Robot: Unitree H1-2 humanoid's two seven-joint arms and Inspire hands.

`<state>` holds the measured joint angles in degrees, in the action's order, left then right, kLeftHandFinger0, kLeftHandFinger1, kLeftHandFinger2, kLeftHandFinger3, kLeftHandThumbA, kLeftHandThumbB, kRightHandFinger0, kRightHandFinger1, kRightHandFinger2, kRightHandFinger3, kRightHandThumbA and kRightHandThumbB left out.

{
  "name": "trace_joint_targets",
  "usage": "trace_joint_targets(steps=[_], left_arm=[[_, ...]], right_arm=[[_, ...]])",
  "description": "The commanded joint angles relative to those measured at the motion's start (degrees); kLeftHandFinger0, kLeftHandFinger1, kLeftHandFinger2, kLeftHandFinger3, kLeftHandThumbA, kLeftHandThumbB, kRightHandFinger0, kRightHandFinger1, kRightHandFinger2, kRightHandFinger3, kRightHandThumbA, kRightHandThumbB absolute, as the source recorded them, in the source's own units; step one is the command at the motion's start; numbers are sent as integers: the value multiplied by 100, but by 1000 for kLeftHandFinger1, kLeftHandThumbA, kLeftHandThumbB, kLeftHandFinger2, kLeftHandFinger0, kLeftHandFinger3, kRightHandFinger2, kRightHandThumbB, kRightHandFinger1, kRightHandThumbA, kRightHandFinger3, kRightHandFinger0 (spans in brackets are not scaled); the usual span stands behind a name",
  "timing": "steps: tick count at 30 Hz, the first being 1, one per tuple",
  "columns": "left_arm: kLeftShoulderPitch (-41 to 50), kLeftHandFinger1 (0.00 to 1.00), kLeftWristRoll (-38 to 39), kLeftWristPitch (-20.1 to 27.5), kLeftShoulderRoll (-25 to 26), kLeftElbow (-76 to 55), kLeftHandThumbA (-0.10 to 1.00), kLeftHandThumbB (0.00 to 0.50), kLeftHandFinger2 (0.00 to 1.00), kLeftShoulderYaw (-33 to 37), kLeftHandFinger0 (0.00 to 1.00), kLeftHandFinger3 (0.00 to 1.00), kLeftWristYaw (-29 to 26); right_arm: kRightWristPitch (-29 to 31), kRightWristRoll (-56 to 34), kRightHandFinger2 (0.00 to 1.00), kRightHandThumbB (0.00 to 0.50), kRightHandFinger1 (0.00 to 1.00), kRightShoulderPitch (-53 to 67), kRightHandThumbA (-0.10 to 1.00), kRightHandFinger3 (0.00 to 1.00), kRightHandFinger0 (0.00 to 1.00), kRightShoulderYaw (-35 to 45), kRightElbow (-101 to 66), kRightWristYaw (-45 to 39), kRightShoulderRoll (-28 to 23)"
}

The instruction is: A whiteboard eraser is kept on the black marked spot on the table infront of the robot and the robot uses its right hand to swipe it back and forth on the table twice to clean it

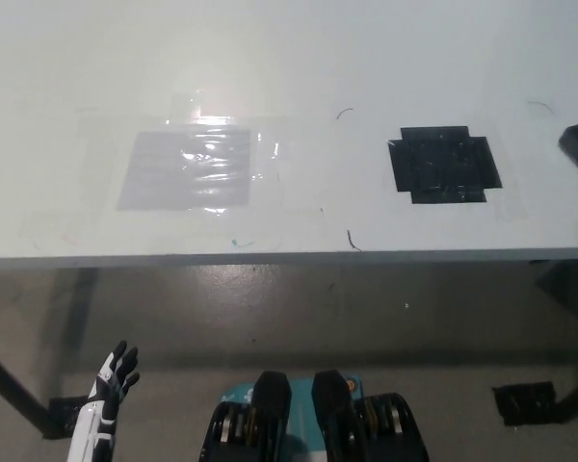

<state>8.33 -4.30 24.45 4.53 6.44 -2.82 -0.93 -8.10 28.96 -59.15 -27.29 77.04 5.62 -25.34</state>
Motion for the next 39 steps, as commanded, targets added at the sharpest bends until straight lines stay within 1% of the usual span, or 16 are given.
trace_joint_targets(steps=[1, 5, 6, 8, 13, 16, 18, 19, 20, 24, 25, 26, 29, 35, 37, 39], left_arm=[[-48, 1000, -52, 248, -7, -105, 1000, 260, 1000, 5, 1000, 1000, -122], [-70, 1000, -26, 248, 4, -108, 1000, 245, 1000, 19, 1000, 1000, -95], [-78, 1000, -42, 247, -6, -101, 1000, 266, 1000, 10, 1000, 1000, -106], [-82, 1000, -70, 248, -13, -96, 1000, 268, 1000, 5, 1000, 1000, -122], [-66, 1000, -120, 247, 19, -120, 1000, 272, 1000, -6, 1000, 1000, -105], [-82, 1000, -62, 247, 23, -112, 1000, 269, 1000, -7, 1000, 1000, -70], [-95, 1000, -101, 247, 21, -105, 1000, 264, 1000, -4, 1000, 1000, -102], [-97, 1000, -121, 247, 19, -98, 1000, 275, 1000, -6, 1000, 1000, -110], [-92, 1000, -133, 247, 23, -92, 1000, 279, 1000, -13, 1000, 1000, -98], [-78, 1000, -91, 194, 35, -147, 1000, 272, 1000, -24, 1000, 1000, -52], [-81, 1000, -82, 202, 29, -141, 1000, 271, 1000, -24, 1000, 1000, -52], [-92, 1000, -65, 208, 24, -127, 1000, 276, 1000, -26, 1000, 1000, -51], [-102, 1000, -96, 192, 18, -134, 1000, 280, 1000, -42, 1000, 1000, -73], [-125, 1000, -70, 232, 37, -93, 1000, 272, 1000, -22, 1000, 1000, -30], [-124, 1000, -74, 241, 32, -85, 1000, 272, 1000, -20, 1000, 1000, -34], [-128, 1000, -91, 240, 38, -82, 1000, 272, 1000, -28, 1000, 1000, -43]], right_arm=[[-87, -55, 368, 129, 218, -228, -13, 1000, 69, 35, -65, -302, 558], [-97, -30, 401, 160, 278, -371, -32, 1000, 137, 2, -100, -341, 959], [-112, -22, 240, 147, 126, -408, -37, 908, 20, -17, -167, -356, 1139], [-106, -32, 200, 146, 75, -417, -43, 852, 1, -9, -225, -362, 1251], [31, -9, 148, 152, 55, -417, -70, 350, 26, -42, -444, -321, 1627], [-40, 7, 132, 136, 30, -439, -100, 397, 0, -46, -481, -328, 1709], [-61, 26, 330, 117, 167, -436, -100, 420, 22, -48, -537, -328, 1739], [-71, 44, 551, 114, 305, -435, -100, 418, 38, -56, -539, -326, 1741], [-84, 64, 612, 124, 348, -423, -100, 490, 61, -65, -545, -341, 1726], [138, 104, 812, 143, 569, -366, -40, 379, 211, -76, -408, -313, 1595], [121, 121, 804, 145, 585, -368, -18, 397, 250, -88, -389, -314, 1586], [34, 135, 808, 143, 617, -378, -14, 626, 297, -96, -363, -333, 1578], [-60, 105, 728, 163, 562, -345, -95, 744, 261, -58, -326, -371, 1474], [47, 11, 558, 167, 450, -246, -100, 415, 173, 49, -291, -352, 1378], [150, -76, 557, 146, 381, -198, -100, 271, 40, 113, -429, -522, 1365], [222, -169, 645, 148, 381, -141, -100, 294, 3, 175, -682, -762, 1367]])
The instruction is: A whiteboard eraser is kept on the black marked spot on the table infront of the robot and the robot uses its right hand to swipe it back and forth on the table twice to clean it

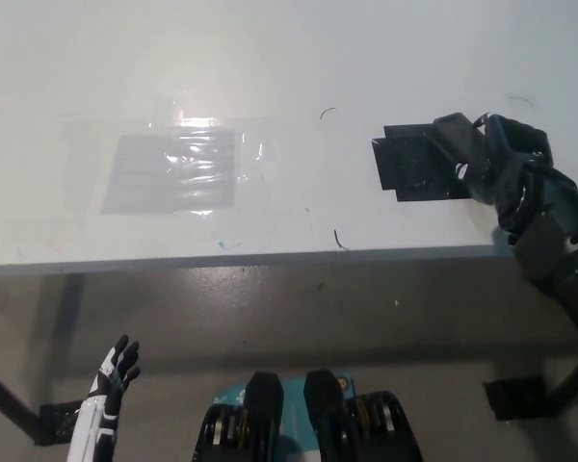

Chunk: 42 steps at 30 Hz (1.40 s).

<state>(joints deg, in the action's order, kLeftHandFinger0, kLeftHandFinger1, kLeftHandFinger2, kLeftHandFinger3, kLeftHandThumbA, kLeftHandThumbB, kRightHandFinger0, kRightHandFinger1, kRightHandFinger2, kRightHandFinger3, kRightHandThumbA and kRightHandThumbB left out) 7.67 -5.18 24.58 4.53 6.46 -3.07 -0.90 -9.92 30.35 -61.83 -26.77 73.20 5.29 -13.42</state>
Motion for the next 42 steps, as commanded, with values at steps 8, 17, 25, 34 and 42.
trace_joint_targets(steps=[8, 17, 25, 34, 42], left_arm=[[-88, 1000, -18, 234, 34, -51, 1000, 253, 1000, 16, 1000, 1000, -60], [-143, 1000, 1, 211, 64, -44, 1000, 258, 1000, 2, 1000, 1000, -26], [-113, 1000, -35, 234, 72, -57, 1000, 251, 1000, 6, 1000, 1000, -53], [-153, 1000, 0, 197, 95, -44, 1000, 297, 1000, -9, 1000, 1000, -22], [-181, 1000, 12, 215, 117, 26, 1000, 293, 1000, -9, 1000, 1000, -2]], right_arm=[[256, -287, 497, 152, 393, 566, -100, 270, 114, 64, -1832, -1113, 229], [85, -59, 1000, 230, 937, 607, 324, 897, 490, 2, -1865, -1023, 128], [-1535, 568, 1000, 500, 1000, 351, 875, 1000, 1000, -526, -2067, -1487, -82], [-1677, -198, 1000, 500, 1000, 635, 877, 1000, 1000, 1017, -4486, -1103, -965], [-1391, -3959, 1000, 494, 1000, 309, 1000, 1000, 1000, 4226, -8692, -1627, -1010]])
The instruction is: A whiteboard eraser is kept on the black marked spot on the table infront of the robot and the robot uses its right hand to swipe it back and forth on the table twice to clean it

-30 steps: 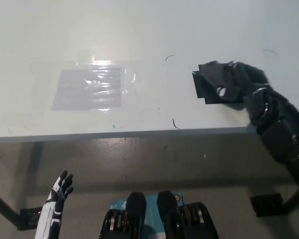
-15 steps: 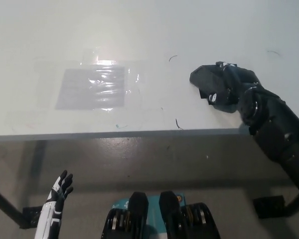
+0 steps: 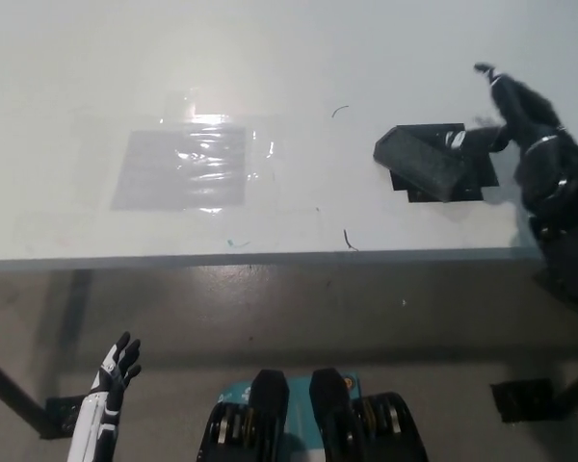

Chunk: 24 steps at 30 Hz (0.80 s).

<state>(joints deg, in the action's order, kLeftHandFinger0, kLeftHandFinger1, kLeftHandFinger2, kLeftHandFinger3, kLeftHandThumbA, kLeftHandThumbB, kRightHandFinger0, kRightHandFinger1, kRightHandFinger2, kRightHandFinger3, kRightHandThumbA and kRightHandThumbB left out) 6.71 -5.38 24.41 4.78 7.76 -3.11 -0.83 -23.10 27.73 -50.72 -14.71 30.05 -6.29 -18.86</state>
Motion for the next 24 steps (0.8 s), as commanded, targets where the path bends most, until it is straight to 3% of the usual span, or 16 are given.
trace_joint_targets(steps=[1, 2, 8, 9, 12, 13, 14, 15, 16, 17, 18, 19, 21, 22, 23, 24], left_arm=[[-82, 1000, 42, 241, 94, -92, 1000, 293, 1000, 0, 1000, 1000, -3], [-79, 1000, 68, 251, 104, -87, 1000, 279, 1000, 20, 1000, 1000, 18], [-224, 1000, 51, 252, 174, -9, 1000, 290, 1000, 51, 1000, 1000, 75], [-236, 1000, 42, 252, 184, -8, 1000, 287, 1000, 61, 1000, 1000, 84], [-321, 1000, 65, 251, 137, 78, 1000, 308, 1000, 114, 1000, 1000, 135], [-331, 1000, 86, 238, 131, 105, 1000, 317, 1000, 133, 1000, 1000, 166], [-335, 1000, 84, 234, 129, 124, 1000, 328, 1000, 147, 1000, 1000, 179], [-331, 1000, 52, 240, 125, 141, 1000, 342, 1000, 174, 1000, 1000, 187], [-315, 1000, -17, 250, 117, 146, 1000, 343, 1000, 210, 1000, 1000, 169], [-296, 1000, -74, 252, 120, 153, 1000, 349, 1000, 232, 1000, 1000, 134], [-286, 1000, -69, 252, 135, 141, 1000, 344, 1000, 245, 1000, 1000, 129], [-271, 1000, -39, 252, 151, 127, 1000, 357, 1000, 240, 1000, 1000, 157], [-248, 1000, 16, 252, 170, 127, 1000, 370, 1000, 236, 1000, 1000, 202], [-245, 1000, 31, 252, 188, 125, 1000, 381, 1000, 233, 1000, 1000, 217], [-233, 1000, 29, 252, 198, 106, 1000, 387, 1000, 234, 1000, 1000, 223], [-229, 1000, 24, 252, 205, 98, 1000, 384, 1000, 238, 1000, 1000, 219]], right_arm=[[21, -3960, 1000, 499, 1000, -846, 925, 1000, 1000, 3160, -4691, -373, -456], [95, -4207, 1000, 419, 1000, -887, 1000, 1000, 1000, 3367, -5345, -150, -508], [1446, -5252, 1000, 408, 1000, 2, 1000, 1000, 1000, 3582, -7923, 1282, -653], [1609, -5170, 1000, 442, 1000, 297, 1000, 1000, 1000, 3447, -8199, 1395, -635], [3171, -4030, 1000, 346, 1000, 1872, 891, 1000, 1000, 2301, -8448, 1246, -324], [3625, -2717, 1000, 421, 1000, 2646, 1000, 1000, 1000, 1704, -8448, 1175, 532], [3863, -2134, 1000, 380, 1000, 3133, 1000, 1000, 1000, 1295, -8448, 1179, 1072], [4220, -1724, 1000, 155, 1000, 3882, 865, 1000, 1000, 526, -8448, 1145, 1623], [4520, -1534, 1000, 45, 1000, 4555, 1000, 1000, 1000, -98, -8448, 1146, 1846], [4539, -1169, 1000, 4, 1000, 5680, 1000, 1000, 1000, -574, -8448, 1369, 2214], [4664, -1243, 1000, 72, 1000, 6340, 916, 1000, 1000, -916, -8448, 1448, 2262], [4779, -1308, 1000, 84, 1000, 6479, 799, 1000, 1000, -940, -8448, 1431, 2152], [4966, -1001, 1000, 25, 1000, 6379, 761, 1000, 1000, -709, -8448, 1592, 1804], [5003, -805, 1000, 54, 1000, 6374, 847, 1000, 1000, -764, -8323, 1962, 1574], [5003, -1029, 1000, 159, 1000, 6560, 938, 1000, 1000, -820, -8191, 1965, 1468], [5003, -1184, 1000, 136, 1000, 6634, 1000, 1000, 1000, -813, -8076, 1911, 1392]])
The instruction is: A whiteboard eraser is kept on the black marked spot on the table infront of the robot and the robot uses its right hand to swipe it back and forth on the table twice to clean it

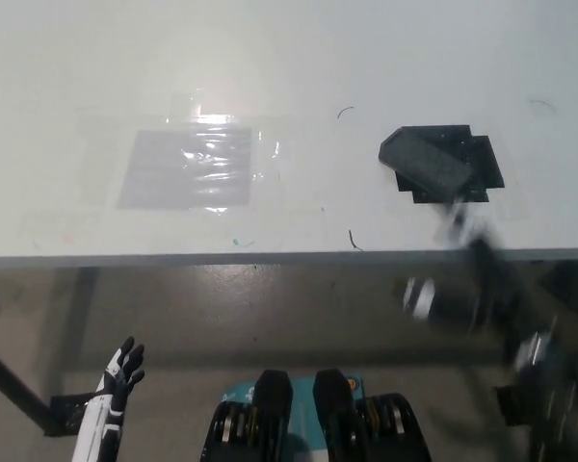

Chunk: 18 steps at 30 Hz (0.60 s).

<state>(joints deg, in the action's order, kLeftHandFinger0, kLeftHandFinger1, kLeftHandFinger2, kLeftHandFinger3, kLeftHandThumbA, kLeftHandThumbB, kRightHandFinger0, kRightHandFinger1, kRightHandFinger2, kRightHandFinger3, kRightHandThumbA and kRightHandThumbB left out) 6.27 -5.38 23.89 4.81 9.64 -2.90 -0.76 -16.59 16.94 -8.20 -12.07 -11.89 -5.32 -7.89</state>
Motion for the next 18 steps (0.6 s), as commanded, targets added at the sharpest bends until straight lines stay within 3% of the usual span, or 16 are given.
trace_joint_targets(steps=[1, 2, 3, 4, 5, 6, 8, 10, 13, 18], left_arm=[[-186, 1000, 14, 304, 212, -100, 1000, 373, 1000, 228, 1000, 1000, 206], [-170, 1000, 48, 304, 226, -127, 1000, 381, 1000, 247, 1000, 1000, 235], [-155, 1000, 63, 304, 235, -138, 1000, 382, 1000, 255, 1000, 1000, 255], [-132, 1000, 63, 304, 253, -167, 1000, 373, 1000, 274, 1000, 1000, 260], [-113, 1000, 75, 304, 261, -191, 1000, 389, 1000, 282, 1000, 1000, 269], [-99, 1000, 87, 304, 266, -204, 1000, 404, 1000, 279, 1000, 1000, 279], [-92, 1000, 122, 304, 267, -185, 1000, 414, 1000, 282, 1000, 1000, 295], [-47, 1000, 171, 304, 260, -182, 1000, 418, 1000, 302, 1000, 1000, 334], [-106, 1000, 139, 304, 283, -111, 1000, 411, 1000, 323, 1000, 1000, 341], [-294, 1000, 176, 304, 306, -19, 1000, 415, 1000, 278, 1000, 1000, 352]], right_arm=[[4352, -464, 1000, 244, 1000, 2333, 1000, 1000, 1000, -907, -3700, 1470, 39], [4352, -860, 1000, 453, 1000, 2157, 1000, 1000, 1000, -344, -3250, 744, -657], [4352, -824, 1000, 465, 1000, 2073, 1000, 1000, 1000, -262, -3084, 740, -798], [4352, -860, 1000, 293, 1000, 1976, 1000, 1000, 1000, -202, -2805, 817, -764], [4352, -1085, 1000, 189, 1000, 1964, 1000, 1000, 1000, -96, -2459, 697, -620], [4352, -1327, 1000, 136, 1000, 1923, 1000, 1000, 1000, 71, -1796, 545, -330], [4232, -1389, 1000, 182, 1000, 1821, 1000, 1000, 1000, 170, -1281, 522, -105], [3924, -1209, 1000, 257, 1000, 1733, 1000, 1000, 1000, 264, -640, 697, 180], [3934, -1041, 1000, 246, 1000, 1582, 1000, 1000, 1000, 411, 475, 943, 443], [4152, -987, 1000, 264, 1000, 1253, 1000, 1000, 1000, 481, 1454, 828, 409]])
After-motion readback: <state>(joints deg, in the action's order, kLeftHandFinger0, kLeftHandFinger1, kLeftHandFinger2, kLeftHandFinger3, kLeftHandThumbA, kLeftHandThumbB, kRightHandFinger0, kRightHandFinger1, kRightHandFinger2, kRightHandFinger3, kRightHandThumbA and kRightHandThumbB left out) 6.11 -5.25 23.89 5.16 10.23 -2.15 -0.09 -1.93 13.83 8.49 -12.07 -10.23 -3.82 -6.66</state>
